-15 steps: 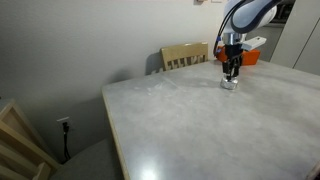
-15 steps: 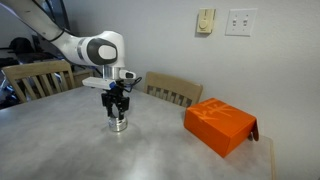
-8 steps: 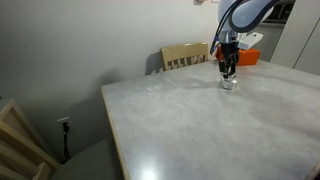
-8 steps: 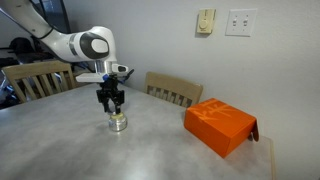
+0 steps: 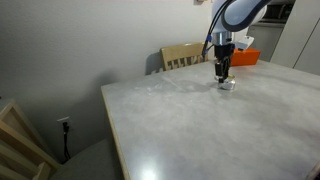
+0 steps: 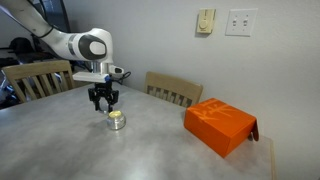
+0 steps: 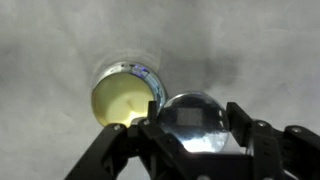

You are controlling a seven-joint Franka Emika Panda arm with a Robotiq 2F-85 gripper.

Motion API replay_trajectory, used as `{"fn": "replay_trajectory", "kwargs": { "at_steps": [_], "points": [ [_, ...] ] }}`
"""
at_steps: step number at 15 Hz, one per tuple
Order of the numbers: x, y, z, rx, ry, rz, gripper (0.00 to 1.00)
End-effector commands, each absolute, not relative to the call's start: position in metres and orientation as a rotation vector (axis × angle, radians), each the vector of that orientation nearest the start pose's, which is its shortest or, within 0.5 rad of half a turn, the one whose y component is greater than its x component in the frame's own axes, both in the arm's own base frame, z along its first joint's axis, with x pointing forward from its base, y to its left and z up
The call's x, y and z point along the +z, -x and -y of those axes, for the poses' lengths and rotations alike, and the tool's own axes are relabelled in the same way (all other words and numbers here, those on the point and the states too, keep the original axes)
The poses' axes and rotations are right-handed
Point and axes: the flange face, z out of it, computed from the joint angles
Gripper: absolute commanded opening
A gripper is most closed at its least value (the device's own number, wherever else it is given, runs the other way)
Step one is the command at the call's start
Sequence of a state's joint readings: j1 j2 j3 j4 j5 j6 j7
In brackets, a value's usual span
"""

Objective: Put the silver lid of the container on the table

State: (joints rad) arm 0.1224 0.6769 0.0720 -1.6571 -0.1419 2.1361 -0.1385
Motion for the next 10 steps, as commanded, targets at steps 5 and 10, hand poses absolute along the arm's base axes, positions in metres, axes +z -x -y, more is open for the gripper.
{"fn": "replay_trajectory", "kwargs": {
  "at_steps": [5,10],
  "points": [
    [0.164,-0.669,-0.131,0.561,3.089,0.73,0.44],
    [0.182,-0.669,-0.151,0.488,3.257,0.703,0.44]
  ]
}}
